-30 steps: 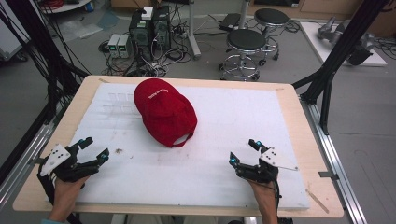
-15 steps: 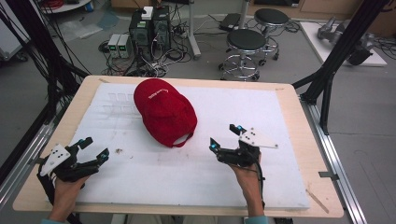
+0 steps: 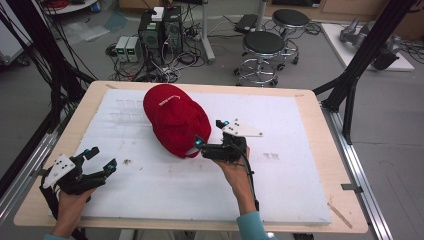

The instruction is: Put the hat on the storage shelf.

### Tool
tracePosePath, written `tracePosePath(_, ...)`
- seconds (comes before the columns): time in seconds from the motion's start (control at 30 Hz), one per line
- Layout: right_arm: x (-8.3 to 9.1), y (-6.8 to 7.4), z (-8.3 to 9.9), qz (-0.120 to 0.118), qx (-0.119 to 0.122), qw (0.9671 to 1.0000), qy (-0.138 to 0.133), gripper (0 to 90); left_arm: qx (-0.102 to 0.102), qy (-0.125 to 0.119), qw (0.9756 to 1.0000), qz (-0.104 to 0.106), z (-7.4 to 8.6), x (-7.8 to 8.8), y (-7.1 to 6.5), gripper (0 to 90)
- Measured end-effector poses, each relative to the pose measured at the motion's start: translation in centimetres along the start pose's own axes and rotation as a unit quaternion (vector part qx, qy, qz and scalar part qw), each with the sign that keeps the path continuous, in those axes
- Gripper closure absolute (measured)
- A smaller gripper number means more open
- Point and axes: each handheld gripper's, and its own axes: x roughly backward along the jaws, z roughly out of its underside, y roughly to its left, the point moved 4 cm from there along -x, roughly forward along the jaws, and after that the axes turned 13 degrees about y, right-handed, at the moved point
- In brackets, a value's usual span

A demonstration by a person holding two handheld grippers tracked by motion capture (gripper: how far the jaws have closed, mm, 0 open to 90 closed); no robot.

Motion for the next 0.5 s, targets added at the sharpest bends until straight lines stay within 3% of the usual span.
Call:
tracePosePath(0.33, -3.5, 1.0, 0.4, 0.019, 0.013, 0.9985, 0.049, 10.9, 0.004, 0.001, 1.0, -0.001, 0.0, 0.0, 0.1, 18.8)
tracePosePath(0.5, -4.8, 1.1, 0.4, 0.024, 0.0, 0.9981, 0.056, 10.9, 0.0, 0.001, 1.0, -0.001, 0.0, 0.0, 0.0, 18.8)
